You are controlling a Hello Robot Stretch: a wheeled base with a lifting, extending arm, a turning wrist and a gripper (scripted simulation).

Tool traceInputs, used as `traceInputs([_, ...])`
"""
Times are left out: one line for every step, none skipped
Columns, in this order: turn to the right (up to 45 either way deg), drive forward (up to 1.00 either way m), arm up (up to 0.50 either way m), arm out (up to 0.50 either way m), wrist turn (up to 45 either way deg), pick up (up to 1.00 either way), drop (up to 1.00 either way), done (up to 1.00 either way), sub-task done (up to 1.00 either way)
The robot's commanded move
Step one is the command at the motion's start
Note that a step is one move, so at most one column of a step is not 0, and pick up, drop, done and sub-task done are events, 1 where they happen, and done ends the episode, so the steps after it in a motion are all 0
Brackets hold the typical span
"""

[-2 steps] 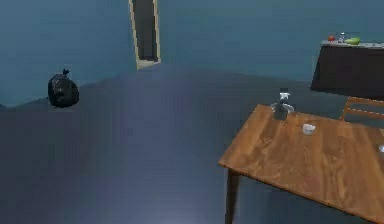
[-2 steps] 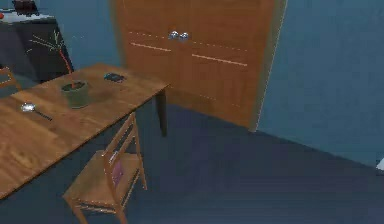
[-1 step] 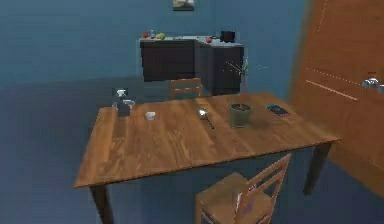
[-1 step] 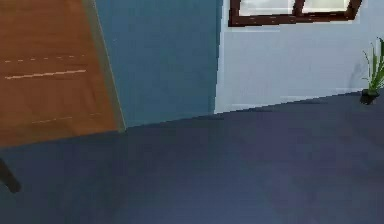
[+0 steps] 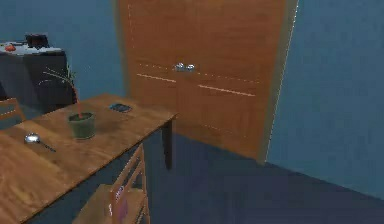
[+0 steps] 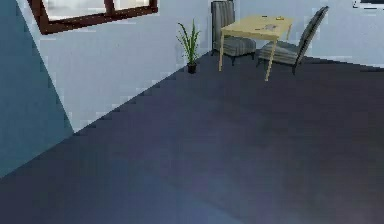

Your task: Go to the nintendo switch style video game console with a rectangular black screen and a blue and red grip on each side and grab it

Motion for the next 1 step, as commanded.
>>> traceInputs([21.0,0.0,0.0,0.0,0.0,0.0,0.0,0.0,0.0])
